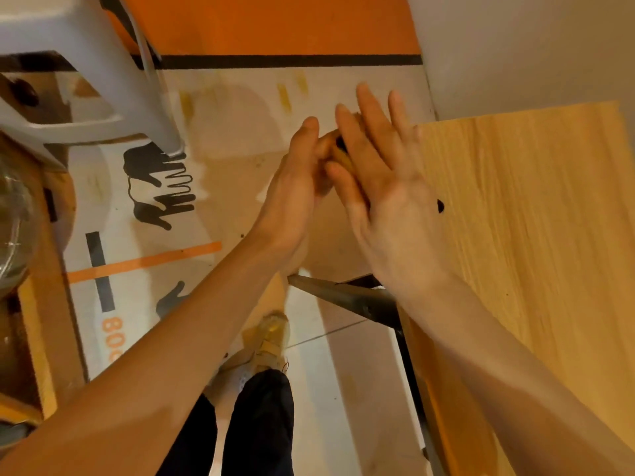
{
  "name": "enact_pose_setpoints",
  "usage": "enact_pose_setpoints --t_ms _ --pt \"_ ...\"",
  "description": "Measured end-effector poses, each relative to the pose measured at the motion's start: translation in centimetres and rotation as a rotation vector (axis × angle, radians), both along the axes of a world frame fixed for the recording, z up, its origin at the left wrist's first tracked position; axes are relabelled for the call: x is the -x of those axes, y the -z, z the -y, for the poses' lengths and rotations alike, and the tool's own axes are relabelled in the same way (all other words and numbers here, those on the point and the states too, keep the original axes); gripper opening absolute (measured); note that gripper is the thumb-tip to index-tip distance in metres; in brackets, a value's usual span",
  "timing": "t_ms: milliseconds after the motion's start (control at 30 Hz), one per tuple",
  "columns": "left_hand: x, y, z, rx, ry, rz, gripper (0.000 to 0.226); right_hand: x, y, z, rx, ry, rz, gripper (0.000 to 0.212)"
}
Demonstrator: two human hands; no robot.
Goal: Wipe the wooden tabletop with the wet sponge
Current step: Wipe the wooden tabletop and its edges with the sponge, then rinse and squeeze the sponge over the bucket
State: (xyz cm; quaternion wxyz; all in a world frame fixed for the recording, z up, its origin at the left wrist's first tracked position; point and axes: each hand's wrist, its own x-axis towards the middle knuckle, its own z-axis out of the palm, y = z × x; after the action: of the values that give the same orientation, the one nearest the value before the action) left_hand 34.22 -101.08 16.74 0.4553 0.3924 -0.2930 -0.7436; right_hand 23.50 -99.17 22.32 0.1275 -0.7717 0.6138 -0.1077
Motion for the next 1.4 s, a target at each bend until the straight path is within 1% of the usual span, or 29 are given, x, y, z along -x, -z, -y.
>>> enact_pose_setpoints --t_ms 67,100,200,300,367,433,500,533,600,667,767,867,967,1133,1233,1300,1400 --pt "0.0 0.1 0.1 0.022 0.014 0.018 0.063 0.7 0.5 -1.2 0.005 -0.077 -0.157 0.047" --pt "0.2 0.2 0.1 0.037 0.019 0.025 0.063 1.5 0.6 -2.4 -0.001 -0.099 -0.202 0.048" --pt "0.8 0.1 0.2 0.062 0.006 0.059 0.059 3.2 0.2 -6.7 -0.031 -0.076 -0.217 0.061" --pt "0.6 0.0 0.0 0.117 0.032 0.148 0.052 3.0 -0.5 -9.9 -0.065 -0.007 -0.189 0.059" --pt "0.1 -0.2 -0.2 0.166 0.072 0.194 0.049 1.9 -0.6 -8.8 -0.065 0.015 -0.211 0.058" --pt "-0.1 -0.6 -0.3 0.196 0.09 0.224 0.049 0.6 -0.3 -5.2 -0.045 0.02 -0.26 0.061" --pt "-0.1 -1.0 -0.6 0.216 0.072 0.235 0.048 -0.3 0.1 -2.2 -0.052 0.013 -0.31 0.061" --pt "-0.1 -1.2 -0.8 0.234 0.051 0.268 0.048 -0.2 0.3 -1.7 -0.051 0.007 -0.313 0.06" --pt "0.0 -1.4 -1.6 0.304 0.007 0.395 0.048 0.7 0.5 -3.2 -0.04 -0.004 -0.257 0.061" --pt "0.2 -1.4 -2.6 0.414 0.021 0.54 0.049 1.9 0.5 -6.8 -0.016 0.013 -0.192 0.062" --pt "0.4 -1.1 -3.7 0.518 0.117 0.741 0.054 3.4 0.4 -11.3 0.007 0.022 -0.137 0.053" --pt "-0.2 -1.2 -4.2 0.563 0.197 0.881 0.063 4.1 0.1 -13.3 -0.031 0.032 -0.073 0.05" --pt "-0.9 -2.2 -4.9 0.587 0.281 0.956 0.07 3.9 -1.0 -13.5 -0.083 0.085 0.083 0.044" --pt "-1.6 -4.7 -6.8 0.594 0.426 1.031 0.065 2.8 -4.4 -14.5 -0.176 0.249 0.251 0.044" --pt "-1.6 -6.5 -8.0 0.647 0.495 1.077 0.061 2.8 -6.3 -16.4 -0.204 0.375 0.28 0.039" --pt "-1.3 -7.6 -8.9 0.658 0.535 1.085 0.059 3.1 -7.4 -18.3 -0.222 0.469 0.274 0.046" --pt "-0.5 -9.2 -10.8 0.689 0.635 1.119 0.054 3.5 -9.0 -21.7 -0.241 0.611 0.323 0.047"
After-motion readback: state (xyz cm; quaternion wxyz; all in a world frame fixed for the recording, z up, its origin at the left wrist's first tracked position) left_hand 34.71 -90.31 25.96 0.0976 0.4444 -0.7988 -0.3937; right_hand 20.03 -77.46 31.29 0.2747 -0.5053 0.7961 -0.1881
